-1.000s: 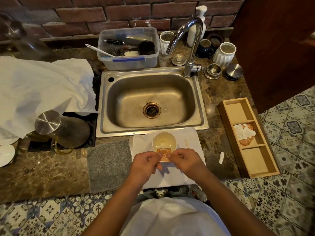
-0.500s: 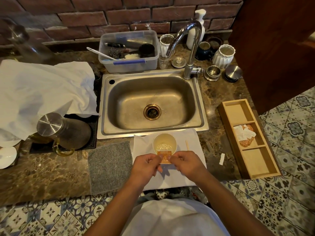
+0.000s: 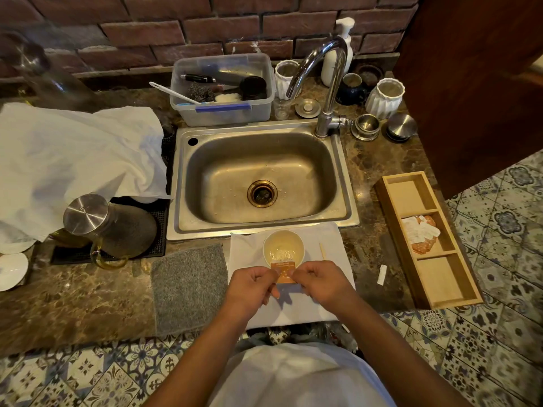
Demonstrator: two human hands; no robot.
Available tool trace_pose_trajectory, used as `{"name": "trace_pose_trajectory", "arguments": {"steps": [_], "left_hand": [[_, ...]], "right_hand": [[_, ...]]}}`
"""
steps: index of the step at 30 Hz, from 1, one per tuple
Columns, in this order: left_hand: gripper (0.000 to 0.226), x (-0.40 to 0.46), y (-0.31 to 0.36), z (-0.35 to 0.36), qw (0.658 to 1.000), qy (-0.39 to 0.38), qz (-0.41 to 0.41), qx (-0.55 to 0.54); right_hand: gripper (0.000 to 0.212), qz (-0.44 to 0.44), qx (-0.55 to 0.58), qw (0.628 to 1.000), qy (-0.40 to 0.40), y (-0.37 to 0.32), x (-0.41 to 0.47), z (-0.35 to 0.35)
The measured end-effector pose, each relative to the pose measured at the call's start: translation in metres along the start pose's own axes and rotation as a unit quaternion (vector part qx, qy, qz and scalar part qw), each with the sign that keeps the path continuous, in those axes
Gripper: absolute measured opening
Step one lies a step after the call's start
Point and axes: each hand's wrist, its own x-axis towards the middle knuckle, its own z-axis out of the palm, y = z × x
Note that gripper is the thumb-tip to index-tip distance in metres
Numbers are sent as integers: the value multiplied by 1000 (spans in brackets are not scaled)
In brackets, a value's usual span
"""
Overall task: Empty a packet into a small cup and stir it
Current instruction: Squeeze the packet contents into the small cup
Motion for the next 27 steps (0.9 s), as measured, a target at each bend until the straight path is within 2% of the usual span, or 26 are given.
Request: {"name": "trace_pose_trajectory", "arguments": {"steps": [27], "left_hand": [[38,0,-3,-1,1000,-2,1,-5]], "right_hand": [[34,-8,14,1000,-11,-3,-5,-1]]}}
